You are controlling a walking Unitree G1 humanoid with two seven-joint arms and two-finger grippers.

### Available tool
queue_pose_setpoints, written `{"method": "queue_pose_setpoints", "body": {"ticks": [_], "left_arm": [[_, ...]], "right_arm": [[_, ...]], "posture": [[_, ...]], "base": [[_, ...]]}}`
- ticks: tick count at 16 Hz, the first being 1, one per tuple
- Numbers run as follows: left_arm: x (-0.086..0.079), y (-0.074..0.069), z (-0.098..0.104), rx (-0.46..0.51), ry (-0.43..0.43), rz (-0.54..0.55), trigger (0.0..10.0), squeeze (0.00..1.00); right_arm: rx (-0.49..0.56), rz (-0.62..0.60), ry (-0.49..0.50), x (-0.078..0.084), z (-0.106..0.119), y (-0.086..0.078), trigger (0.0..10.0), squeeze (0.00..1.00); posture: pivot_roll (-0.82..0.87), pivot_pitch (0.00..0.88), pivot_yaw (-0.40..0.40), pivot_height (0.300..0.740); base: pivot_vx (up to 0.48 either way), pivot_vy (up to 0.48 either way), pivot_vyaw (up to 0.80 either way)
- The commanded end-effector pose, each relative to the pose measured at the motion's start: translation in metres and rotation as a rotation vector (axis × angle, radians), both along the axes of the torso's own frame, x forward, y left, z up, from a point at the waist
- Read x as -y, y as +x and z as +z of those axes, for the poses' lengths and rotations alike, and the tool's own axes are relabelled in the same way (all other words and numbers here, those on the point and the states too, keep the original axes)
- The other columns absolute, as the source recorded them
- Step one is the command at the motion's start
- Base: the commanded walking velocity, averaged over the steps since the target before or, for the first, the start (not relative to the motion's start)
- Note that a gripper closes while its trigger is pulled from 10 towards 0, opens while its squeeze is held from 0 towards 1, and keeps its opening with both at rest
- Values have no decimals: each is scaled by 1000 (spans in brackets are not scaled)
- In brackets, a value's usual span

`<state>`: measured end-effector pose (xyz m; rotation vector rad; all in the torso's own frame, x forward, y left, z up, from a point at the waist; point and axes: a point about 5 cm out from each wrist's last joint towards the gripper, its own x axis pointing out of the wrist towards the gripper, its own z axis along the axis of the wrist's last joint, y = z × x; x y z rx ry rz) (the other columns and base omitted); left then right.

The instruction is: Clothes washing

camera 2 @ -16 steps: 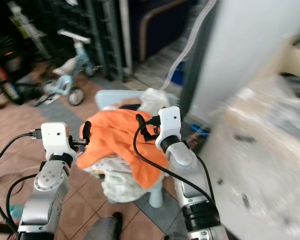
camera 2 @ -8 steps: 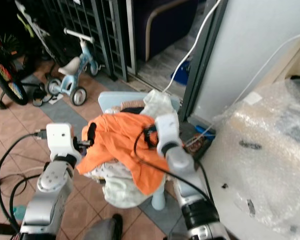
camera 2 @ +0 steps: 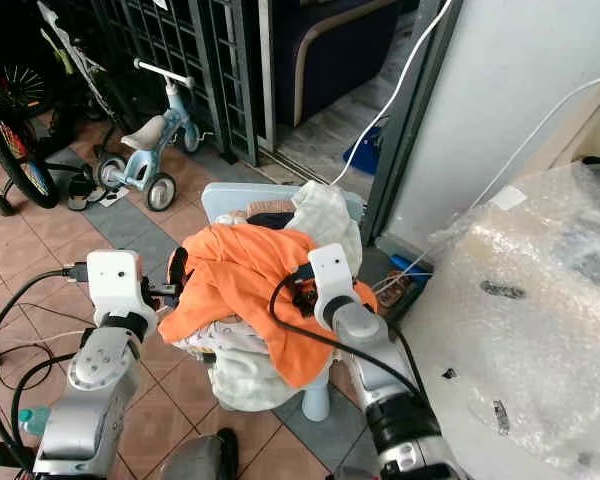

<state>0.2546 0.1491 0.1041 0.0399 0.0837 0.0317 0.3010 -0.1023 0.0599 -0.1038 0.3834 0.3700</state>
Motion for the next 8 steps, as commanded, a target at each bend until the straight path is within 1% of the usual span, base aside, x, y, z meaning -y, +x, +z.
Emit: {"method": "queue_pose_setpoints", "body": {"ticks": [1, 4, 8], "left_arm": [[-1, 2, 3, 5, 13, 2, 10000, 0], [-1, 2, 2, 2, 15, 3, 10000, 0], [1, 5, 1, 5, 12, 6, 10000, 0]], "right_arm": [[-23, -2, 9, 0, -2, 0, 0, 0], [4, -14, 31, 1, 3, 2, 0, 0], [14, -18, 38, 5, 5, 3, 0, 0]], "posture": [[23, 72, -5, 740], [16, 70, 2, 740], [3, 63, -1, 740]], "base": [[0, 0, 0], [0, 0, 0], [0, 0, 0]]}}
